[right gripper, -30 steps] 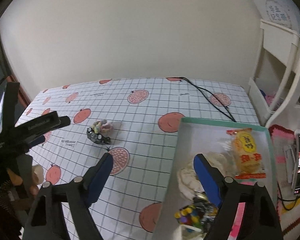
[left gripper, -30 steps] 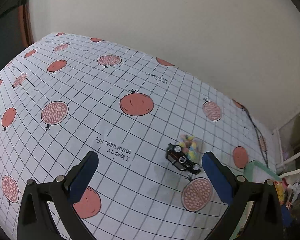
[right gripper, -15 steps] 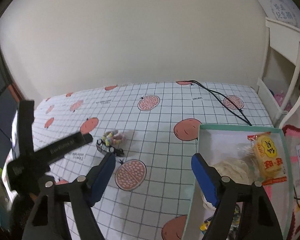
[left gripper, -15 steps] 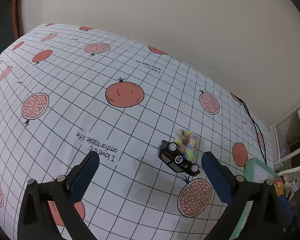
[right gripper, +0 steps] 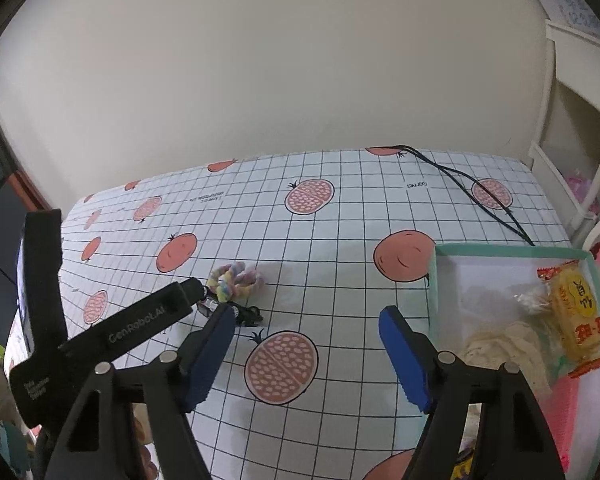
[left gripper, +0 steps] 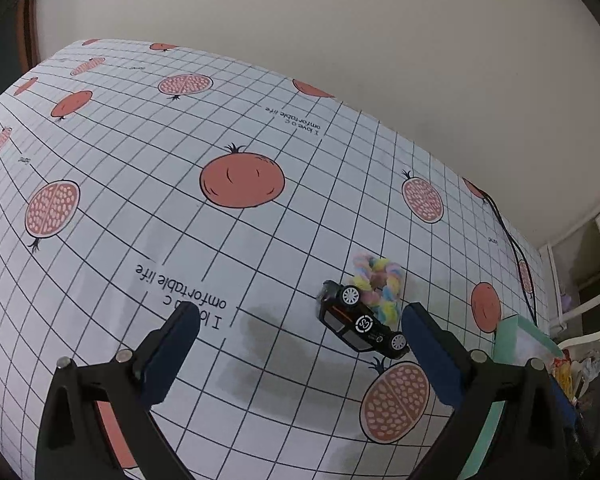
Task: Organize objects
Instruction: 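Move both tools back toward the black toy car on the sheet, then grasp the rainbow fuzzy ring with the right tool and lift it off the car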
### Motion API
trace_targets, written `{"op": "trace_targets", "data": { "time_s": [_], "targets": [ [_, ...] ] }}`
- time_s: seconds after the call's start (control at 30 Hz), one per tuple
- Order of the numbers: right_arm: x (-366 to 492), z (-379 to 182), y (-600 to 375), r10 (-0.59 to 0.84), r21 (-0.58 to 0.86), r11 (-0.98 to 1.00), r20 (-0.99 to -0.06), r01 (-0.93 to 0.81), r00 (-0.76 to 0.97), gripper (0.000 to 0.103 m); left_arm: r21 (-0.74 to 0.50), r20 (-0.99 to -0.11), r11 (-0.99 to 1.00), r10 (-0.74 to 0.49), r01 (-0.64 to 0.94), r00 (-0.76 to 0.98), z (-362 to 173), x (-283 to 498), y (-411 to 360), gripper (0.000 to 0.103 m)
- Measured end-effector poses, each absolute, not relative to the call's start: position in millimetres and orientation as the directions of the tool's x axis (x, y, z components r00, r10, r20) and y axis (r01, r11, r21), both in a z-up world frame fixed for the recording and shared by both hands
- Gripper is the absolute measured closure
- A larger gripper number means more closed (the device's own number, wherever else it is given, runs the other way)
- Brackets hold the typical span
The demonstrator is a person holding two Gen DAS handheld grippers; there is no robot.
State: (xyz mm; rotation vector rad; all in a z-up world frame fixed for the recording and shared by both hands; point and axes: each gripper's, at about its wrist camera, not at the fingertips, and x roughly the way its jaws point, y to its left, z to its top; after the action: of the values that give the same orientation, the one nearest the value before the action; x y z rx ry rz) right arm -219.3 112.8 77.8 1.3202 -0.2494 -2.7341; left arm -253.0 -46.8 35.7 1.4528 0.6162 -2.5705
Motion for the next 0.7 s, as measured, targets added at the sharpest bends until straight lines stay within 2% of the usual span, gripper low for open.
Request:
{"op": "trace_targets", "data": {
  "time_s": [0.07, 0.2, 0.4, 0.5, 0.7],
  "targets": [
    [-222, 77, 114, -0.159, 0.195, -0.981, -0.770, 0.009, -0.618, 0.026, -0.294, -0.843, -0.907, 0.097, 0.301, -0.530, 35, -254, -47, 0.003],
    [-234, 76, 112, -0.170, 0.193, -0.981, -0.770, 0.029, -0.615, 0.026, -0.281, -0.841, -0.917, 0.093, 0.283, -0.533, 35, -256, -43, 0.011],
    [-264, 65, 112, -0.282, 0.287, -0.954, -0.773, 0.084, -0.568, 0.038, -0.290, -0.844, -0.921, 0.118, 0.260, -0.522, 29, -260, -37, 0.012],
    [-280, 55, 108, -0.332, 0.324, -0.940, -0.783, 0.110, -0.526, 0.047, -0.281, -0.850, -0.924, 0.113, 0.261, -0.514, 26, -261, -35, 0.021],
    [-298, 41, 105, -0.415, 0.400, -0.906, -0.779, 0.138, -0.470, 0.051, -0.289, -0.849, -0.921, 0.121, 0.260, -0.514, 22, -261, -34, 0.023]
  ]
}}
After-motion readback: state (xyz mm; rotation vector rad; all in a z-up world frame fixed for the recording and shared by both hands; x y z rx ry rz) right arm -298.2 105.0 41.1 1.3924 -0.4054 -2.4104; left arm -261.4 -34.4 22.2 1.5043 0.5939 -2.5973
